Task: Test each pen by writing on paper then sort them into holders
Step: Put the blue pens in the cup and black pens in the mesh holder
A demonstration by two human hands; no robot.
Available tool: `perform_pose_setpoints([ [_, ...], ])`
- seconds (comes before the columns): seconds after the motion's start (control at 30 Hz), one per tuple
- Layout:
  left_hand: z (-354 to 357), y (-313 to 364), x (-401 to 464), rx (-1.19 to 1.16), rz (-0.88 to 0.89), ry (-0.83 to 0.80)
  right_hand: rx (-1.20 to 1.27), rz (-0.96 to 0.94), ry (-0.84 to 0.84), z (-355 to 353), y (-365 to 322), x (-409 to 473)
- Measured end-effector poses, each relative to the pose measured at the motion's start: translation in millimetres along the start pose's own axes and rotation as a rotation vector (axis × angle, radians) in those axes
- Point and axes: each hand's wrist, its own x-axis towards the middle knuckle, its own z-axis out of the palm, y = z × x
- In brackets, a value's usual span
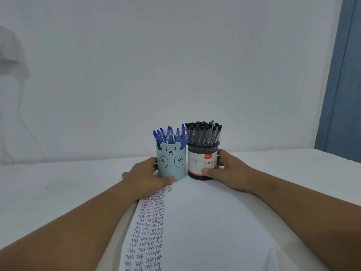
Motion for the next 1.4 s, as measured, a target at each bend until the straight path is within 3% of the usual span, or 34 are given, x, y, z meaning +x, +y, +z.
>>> perform_pose_setpoints([
  [0.23,0,-2,-1,0.036,-0.008,-0.062,0.034,-0.01,0.053,2,-3,-4],
  [0.37,0,-2,-1,0.061,-0.005,-0.053,0.242,-0.199,0.474,-8,-37,-5],
  [0.43,0,-2,-1,0.077,-0.008,-0.046,0.139,-0.359,0.635,-13,-54,-2],
  [0.6,0,1,-4,0.086,-0.015,-0.045,-0.155,-0.453,0.689,-11,-53,4],
  [0.97,0,1,-4,0.039,-0.01,-0.055,-0.15,-0.31,0.612,-39,-76,13],
  [1.07,-1,3,-4,-0.039,-0.001,-0.059,-0.151,-0.428,0.605,-34,-87,11],
  [1.17,-3,8,-7,-0.209,0.022,0.025,-0.504,-0.544,0.309,-24,-111,12],
  [1.27,-7,17,-10,-0.327,0.077,0.152,-1.01,-0.471,0.033,-14,-133,23],
  [1.33,-8,22,-9,-0.394,0.111,0.206,-1.073,-0.457,0.022,-11,-143,31],
  [1.4,-9,26,-8,-0.425,0.136,0.231,-0.982,-0.438,0.063,-10,-150,39],
])
